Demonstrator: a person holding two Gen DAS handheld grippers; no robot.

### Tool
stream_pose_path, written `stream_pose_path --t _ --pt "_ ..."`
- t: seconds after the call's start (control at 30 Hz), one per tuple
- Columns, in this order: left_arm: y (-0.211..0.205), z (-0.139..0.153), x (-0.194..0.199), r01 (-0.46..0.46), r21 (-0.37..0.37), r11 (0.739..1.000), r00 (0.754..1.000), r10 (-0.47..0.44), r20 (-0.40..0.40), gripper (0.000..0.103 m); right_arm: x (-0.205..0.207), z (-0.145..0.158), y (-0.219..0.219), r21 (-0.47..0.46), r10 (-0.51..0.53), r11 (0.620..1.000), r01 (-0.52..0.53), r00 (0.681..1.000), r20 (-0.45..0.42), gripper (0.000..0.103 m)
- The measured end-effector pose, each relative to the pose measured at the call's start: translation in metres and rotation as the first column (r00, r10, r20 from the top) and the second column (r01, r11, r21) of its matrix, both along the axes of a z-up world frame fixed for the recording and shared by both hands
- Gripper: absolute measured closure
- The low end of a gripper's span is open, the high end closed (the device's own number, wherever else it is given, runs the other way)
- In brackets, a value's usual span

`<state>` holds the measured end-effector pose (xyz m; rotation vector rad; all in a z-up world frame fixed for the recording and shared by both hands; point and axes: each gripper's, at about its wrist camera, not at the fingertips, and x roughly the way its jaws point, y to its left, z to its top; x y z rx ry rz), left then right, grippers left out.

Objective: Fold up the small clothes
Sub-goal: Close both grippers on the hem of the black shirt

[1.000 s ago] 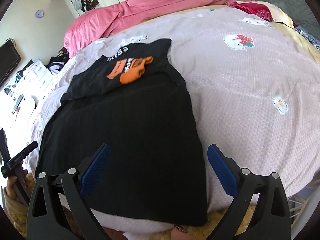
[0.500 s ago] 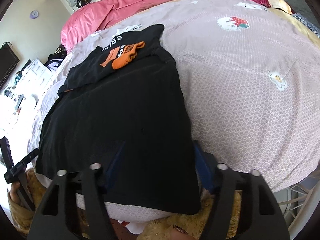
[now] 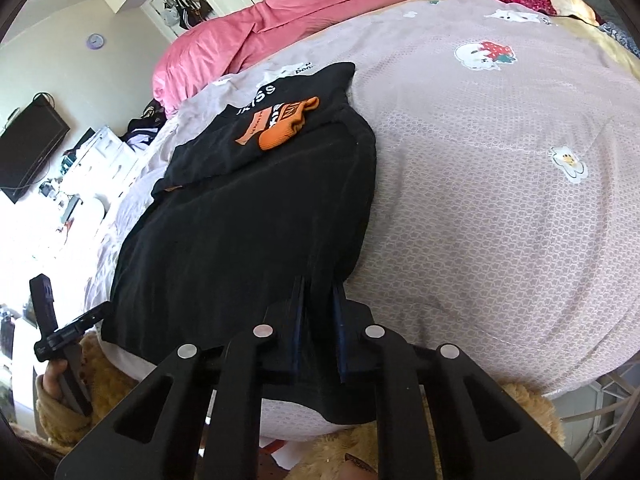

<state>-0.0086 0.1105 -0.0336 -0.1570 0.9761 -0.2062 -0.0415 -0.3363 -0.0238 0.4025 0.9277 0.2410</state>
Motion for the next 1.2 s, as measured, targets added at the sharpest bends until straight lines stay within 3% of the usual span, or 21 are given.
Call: stream_pose_path --t 0.2,0.33,0.43,0.53,0.67,0.73,0.8,0.97,1.07,1.2 --pt "-0.002 -0.004 -0.004 0.019 -0.037 0.999 1.000 -0.020 -0.024 0.053 0.006 -0.009 0.004 -0.026 0.012 1.000 -0.013 0.998 -0.054 0.081" --pt "-0.004 -0.005 -0.005 0.025 -0.037 0.999 0.999 -0.026 -0.028 0.060 0.008 -0.013 0.010 -0.058 0.022 0.998 -0.027 0.997 -0.075 0.072" --pt "-0.003 -0.005 -0.004 0.023 -0.071 0.997 0.999 -0.025 -0.029 0.060 0.009 -0.015 0.012 -0.072 0.018 0.997 -0.024 0.997 -0.074 0.071" --pt "-0.001 -0.003 -0.004 0.017 -0.136 0.991 1.000 -0.020 -0.018 0.067 0.009 -0.016 0.010 -0.056 0.013 0.998 -0.017 0.997 -0.070 0.072" --pt "-0.001 -0.002 -0.004 0.019 -0.154 0.988 1.000 -0.021 -0.010 0.087 0.007 -0.016 0.007 -0.068 0.006 0.998 -0.011 0.998 -0.070 0.081" --pt "-0.002 -0.002 -0.003 0.027 -0.167 0.986 0.999 -0.029 -0.014 0.087 0.006 -0.016 0.006 -0.065 0.008 0.998 -0.013 0.997 -0.072 0.081" --pt "-0.003 -0.007 0.000 0.034 -0.175 0.984 0.998 -0.041 -0.040 0.079 0.006 -0.016 0.005 -0.062 0.005 0.998 -0.010 0.997 -0.078 0.081" --pt "-0.010 -0.010 0.004 0.036 -0.137 0.990 0.998 -0.042 -0.040 0.079 0.006 -0.015 0.009 -0.079 0.007 0.997 -0.013 0.997 -0.074 0.082" --pt "-0.009 -0.009 0.003 0.021 -0.123 0.992 0.999 -0.025 -0.030 0.096 0.003 -0.010 0.004 -0.039 -0.003 0.999 0.002 0.999 -0.036 0.091" --pt "0.003 -0.003 0.002 -0.003 -0.189 0.982 1.000 0.001 -0.011 0.099 -0.001 0.002 -0.002 0.019 -0.015 1.000 0.014 0.999 0.033 0.092"
